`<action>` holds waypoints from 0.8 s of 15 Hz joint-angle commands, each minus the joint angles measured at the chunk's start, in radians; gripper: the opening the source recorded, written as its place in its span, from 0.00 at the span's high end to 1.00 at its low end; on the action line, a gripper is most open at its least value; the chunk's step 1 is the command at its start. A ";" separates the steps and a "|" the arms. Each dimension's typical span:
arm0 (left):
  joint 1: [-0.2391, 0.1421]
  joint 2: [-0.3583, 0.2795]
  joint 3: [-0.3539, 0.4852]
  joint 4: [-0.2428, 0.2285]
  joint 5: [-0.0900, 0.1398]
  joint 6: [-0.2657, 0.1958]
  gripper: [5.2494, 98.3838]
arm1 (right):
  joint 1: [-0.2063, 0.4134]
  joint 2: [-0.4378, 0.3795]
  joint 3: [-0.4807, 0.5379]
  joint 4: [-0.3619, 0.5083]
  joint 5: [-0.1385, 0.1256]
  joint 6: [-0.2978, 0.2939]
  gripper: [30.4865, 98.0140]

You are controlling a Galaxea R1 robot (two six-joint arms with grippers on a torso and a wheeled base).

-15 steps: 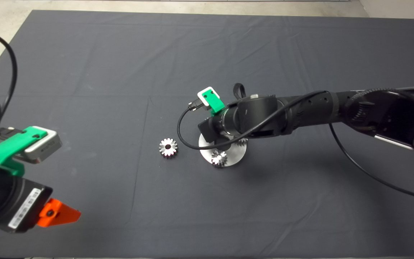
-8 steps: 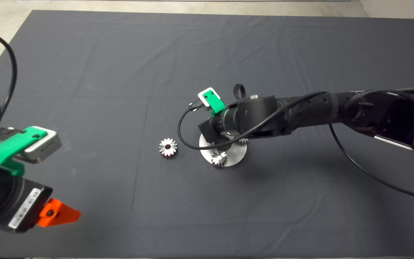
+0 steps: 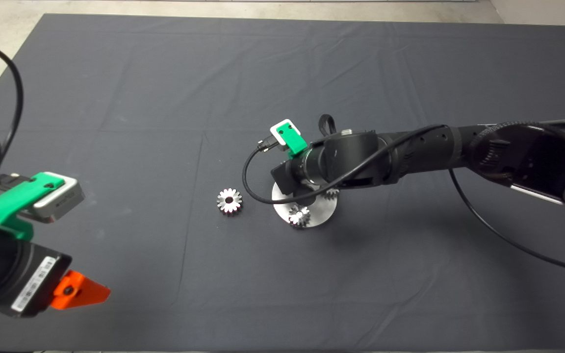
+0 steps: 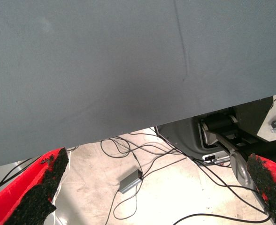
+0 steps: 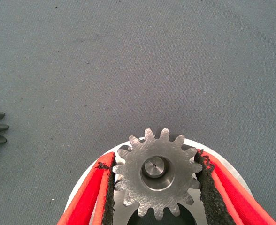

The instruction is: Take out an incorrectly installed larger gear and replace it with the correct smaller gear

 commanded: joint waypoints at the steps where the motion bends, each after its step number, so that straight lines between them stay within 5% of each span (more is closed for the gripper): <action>1: -0.012 -0.001 0.015 -0.021 0.003 0.001 0.01 | 0.018 0.002 0.004 -0.018 -0.009 0.005 0.85; 10: -0.012 0.000 0.015 -0.021 0.003 0.001 0.01 | 0.019 0.003 0.010 -0.018 -0.018 0.005 0.79; 12: -0.012 0.002 0.015 -0.021 0.003 0.001 0.01 | 0.035 -0.006 0.072 -0.007 -0.053 0.010 0.74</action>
